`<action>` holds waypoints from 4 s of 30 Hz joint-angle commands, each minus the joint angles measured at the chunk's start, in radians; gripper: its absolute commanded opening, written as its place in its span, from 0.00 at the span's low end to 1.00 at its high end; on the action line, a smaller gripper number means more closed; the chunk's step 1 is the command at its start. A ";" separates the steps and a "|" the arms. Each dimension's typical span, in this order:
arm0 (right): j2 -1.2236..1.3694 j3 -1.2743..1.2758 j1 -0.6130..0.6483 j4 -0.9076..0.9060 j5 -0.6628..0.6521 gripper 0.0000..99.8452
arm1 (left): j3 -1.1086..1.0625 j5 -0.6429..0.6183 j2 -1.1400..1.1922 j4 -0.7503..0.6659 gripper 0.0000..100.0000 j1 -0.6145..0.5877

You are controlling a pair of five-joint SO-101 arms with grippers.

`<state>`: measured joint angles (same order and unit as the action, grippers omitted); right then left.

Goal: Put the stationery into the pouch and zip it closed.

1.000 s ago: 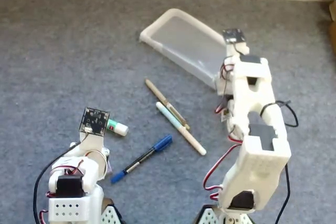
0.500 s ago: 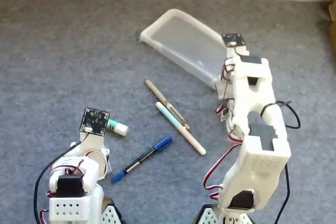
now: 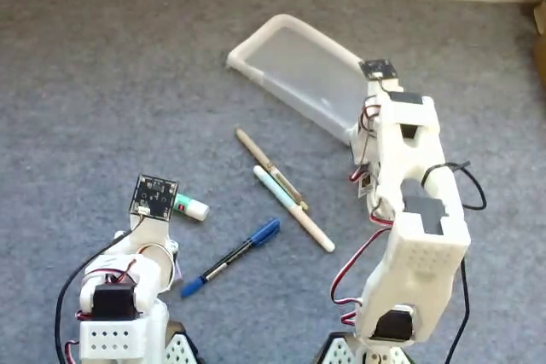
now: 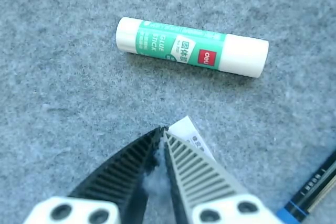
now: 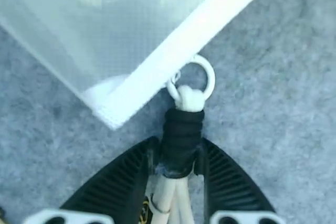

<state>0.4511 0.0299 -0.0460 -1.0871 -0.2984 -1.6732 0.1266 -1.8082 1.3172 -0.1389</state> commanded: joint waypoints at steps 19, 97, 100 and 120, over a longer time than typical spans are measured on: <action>0.025 -0.128 -0.012 -0.068 -0.005 0.12 | -0.021 -0.006 -0.005 0.005 0.01 -0.013; -1.171 0.565 0.386 -0.082 0.002 0.01 | -0.021 -0.006 -0.005 0.005 0.01 -0.013; -1.219 0.625 0.421 -0.030 0.008 0.01 | -0.021 -0.006 -0.005 0.005 0.01 -0.013; -1.511 0.924 0.495 0.157 0.100 0.01 | -0.021 -0.006 -0.005 0.005 0.01 -0.013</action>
<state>-1.0065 0.9643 0.4312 -0.9613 -0.2094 -1.6732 0.1266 -1.8082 1.3172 -0.1389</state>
